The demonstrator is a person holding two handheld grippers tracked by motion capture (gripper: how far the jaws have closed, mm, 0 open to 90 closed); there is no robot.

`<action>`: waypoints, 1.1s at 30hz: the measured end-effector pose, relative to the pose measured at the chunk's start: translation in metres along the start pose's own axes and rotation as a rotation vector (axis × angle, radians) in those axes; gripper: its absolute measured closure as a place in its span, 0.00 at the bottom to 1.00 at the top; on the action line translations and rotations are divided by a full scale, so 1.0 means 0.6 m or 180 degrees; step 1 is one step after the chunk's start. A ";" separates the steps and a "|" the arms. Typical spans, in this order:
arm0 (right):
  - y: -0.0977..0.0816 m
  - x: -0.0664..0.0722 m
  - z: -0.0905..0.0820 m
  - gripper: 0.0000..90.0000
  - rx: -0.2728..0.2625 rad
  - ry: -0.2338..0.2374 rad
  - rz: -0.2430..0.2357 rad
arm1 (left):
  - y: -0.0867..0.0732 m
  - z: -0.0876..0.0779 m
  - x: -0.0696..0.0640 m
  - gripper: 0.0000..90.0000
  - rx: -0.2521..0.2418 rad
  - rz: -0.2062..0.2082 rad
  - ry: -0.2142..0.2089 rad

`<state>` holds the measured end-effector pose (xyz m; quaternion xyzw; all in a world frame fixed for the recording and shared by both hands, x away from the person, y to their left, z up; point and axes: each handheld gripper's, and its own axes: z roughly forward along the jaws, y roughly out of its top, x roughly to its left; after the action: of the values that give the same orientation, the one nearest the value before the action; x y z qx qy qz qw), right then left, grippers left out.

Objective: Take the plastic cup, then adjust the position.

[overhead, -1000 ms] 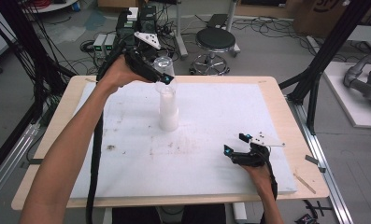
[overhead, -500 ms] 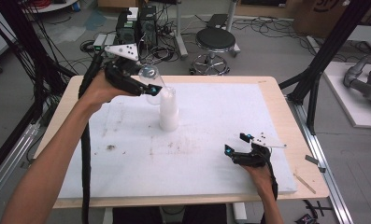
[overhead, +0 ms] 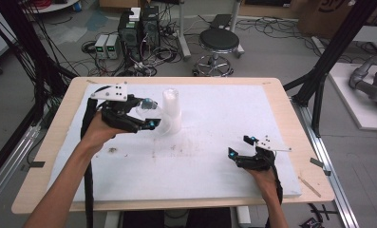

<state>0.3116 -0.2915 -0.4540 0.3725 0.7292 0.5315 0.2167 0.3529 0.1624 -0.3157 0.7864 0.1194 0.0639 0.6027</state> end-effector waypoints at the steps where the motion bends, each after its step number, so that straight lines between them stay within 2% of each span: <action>1: 0.000 0.000 -0.001 0.16 -0.0018 0.0003 -0.0010 | -0.009 0.001 -0.003 0.41 -0.0042 -0.0010 -0.0017; 9: -0.001 0.000 -0.002 0.16 -0.0047 0.0001 -0.0006 | -0.072 0.017 -0.021 0.41 -0.0266 -0.0081 -0.0146; 15: -0.001 0.001 -0.003 0.16 -0.0046 -0.0008 -0.0034 | -0.101 0.027 -0.018 0.41 -0.0337 -0.0090 -0.0171; 18: -0.001 0.001 -0.003 0.16 -0.0051 0.0003 -0.0048 | -0.115 0.030 -0.016 0.41 -0.0356 -0.0152 -0.0176; 21: -0.001 0.001 -0.003 0.16 -0.0056 0.0000 -0.0040 | -0.121 0.029 -0.019 0.41 -0.0395 -0.0155 -0.0182; 28: 0.001 -0.002 0.000 0.16 0.0005 0.0095 -0.0031 | -0.122 0.026 -0.016 0.41 -0.0420 -0.0162 -0.0193; 33: 0.001 -0.003 -0.001 0.16 -0.0045 0.0168 -0.0004 | -0.122 0.024 -0.016 0.41 -0.0468 -0.0177 -0.0201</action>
<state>0.3127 -0.2934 -0.4532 0.3563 0.7311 0.5462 0.2003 0.3392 0.1646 -0.3894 0.7381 0.1171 0.0309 0.6638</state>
